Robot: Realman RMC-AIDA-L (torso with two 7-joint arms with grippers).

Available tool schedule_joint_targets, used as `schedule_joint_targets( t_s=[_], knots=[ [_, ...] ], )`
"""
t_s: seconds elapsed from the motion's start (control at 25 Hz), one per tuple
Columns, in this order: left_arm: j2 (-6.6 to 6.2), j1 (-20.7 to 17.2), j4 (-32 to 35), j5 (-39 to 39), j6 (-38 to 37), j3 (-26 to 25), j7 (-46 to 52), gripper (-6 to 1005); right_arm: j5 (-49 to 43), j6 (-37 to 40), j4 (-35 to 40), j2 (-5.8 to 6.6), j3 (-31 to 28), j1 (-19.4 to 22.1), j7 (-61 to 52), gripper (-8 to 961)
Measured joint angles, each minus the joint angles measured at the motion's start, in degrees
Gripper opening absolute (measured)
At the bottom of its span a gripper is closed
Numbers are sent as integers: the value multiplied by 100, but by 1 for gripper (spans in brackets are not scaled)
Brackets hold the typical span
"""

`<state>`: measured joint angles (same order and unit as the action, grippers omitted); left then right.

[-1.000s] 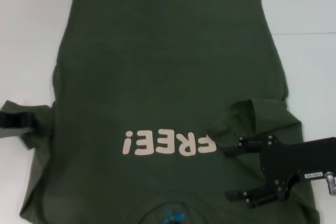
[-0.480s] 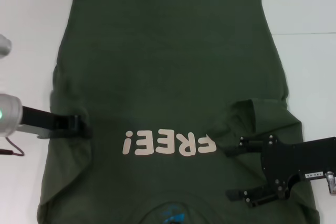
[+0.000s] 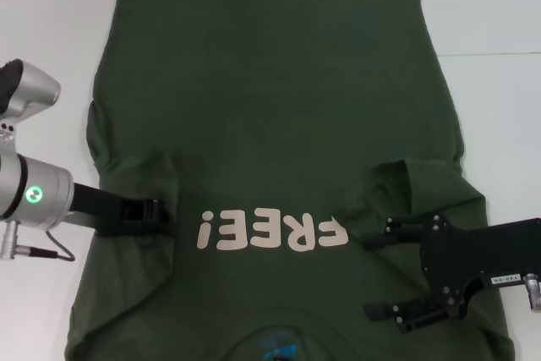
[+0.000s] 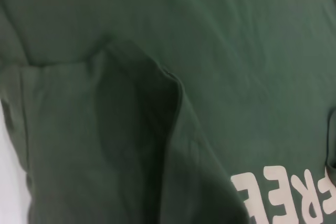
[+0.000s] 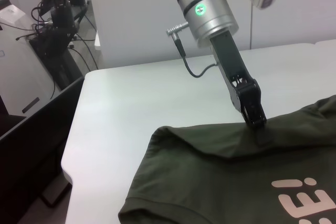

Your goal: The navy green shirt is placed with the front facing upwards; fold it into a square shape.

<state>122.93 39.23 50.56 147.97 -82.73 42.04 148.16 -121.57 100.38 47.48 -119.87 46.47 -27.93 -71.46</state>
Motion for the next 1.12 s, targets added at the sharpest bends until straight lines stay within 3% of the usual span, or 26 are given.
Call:
schedule_joint_targets(
  t_s=[0.28,0.52,0.6,0.68,1.12],
  knots=[
    [-31,-49,-93,-731,-41,-385,-7,115,0,20,9,17,-42,-2,11,912],
    [-94,-171,-104,-1385,-424,-777,-556,328,7,44,132,28,-222,40,-10,911],
    [-113,-207,-105,-1479,-461,-816,-719,448,8,127,283,19,-349,67,-43,911],
    [-152,-264,-108,-1391,-283,-844,-722,567,10,281,406,11,-477,79,-100,911],
    [-164,-301,-186,-749,178,-849,-550,887,11,287,428,7,-473,78,-187,912]
  ],
)
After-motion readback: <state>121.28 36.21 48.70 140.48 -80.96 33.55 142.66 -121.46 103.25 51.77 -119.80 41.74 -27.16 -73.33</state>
